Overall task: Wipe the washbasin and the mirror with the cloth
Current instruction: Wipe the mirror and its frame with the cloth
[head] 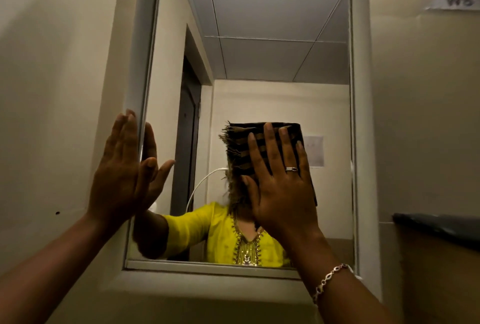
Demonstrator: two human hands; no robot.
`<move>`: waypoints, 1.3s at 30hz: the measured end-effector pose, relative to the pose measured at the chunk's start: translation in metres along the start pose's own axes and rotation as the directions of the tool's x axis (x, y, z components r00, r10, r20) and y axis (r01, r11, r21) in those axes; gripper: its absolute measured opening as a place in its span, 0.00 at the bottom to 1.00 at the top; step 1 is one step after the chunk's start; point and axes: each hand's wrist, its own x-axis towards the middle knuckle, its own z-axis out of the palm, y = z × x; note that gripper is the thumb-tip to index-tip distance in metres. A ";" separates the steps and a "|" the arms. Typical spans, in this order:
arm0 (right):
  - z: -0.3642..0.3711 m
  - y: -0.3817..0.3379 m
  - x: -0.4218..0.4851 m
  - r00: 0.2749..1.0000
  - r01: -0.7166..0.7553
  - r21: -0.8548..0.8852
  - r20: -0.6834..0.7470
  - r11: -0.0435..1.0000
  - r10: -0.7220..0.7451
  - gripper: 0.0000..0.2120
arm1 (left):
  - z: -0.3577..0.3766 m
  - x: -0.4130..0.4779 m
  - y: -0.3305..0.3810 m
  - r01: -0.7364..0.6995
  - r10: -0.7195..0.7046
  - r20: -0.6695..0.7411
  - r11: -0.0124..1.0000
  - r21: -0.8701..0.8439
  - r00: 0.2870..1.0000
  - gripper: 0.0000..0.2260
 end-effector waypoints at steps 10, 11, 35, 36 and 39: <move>-0.015 0.063 -0.019 0.999 -0.047 -0.099 -0.004 0.994 0.047 0.27 | 0.006 -0.007 -0.003 0.032 -0.032 0.035 0.999 0.001 0.999 0.37; -0.016 0.065 -0.019 0.998 -0.055 -0.101 -0.006 0.993 0.055 0.27 | 0.003 -0.007 0.000 0.030 -0.029 0.022 0.999 -0.025 0.999 0.36; 0.004 -0.037 -0.026 0.940 -0.341 -0.097 -0.028 0.935 0.340 0.30 | 0.022 -0.025 -0.009 0.076 -0.075 0.094 0.997 -0.007 0.993 0.40; 0.005 -0.044 -0.024 0.941 -0.339 -0.092 -0.023 0.936 0.338 0.30 | 0.022 -0.026 -0.010 0.072 -0.070 0.091 0.997 -0.024 0.993 0.40; 0.011 -0.066 -0.016 0.948 -0.318 -0.076 -0.008 0.945 0.319 0.29 | 0.016 -0.026 -0.008 0.060 -0.053 0.062 0.993 -0.106 0.997 0.40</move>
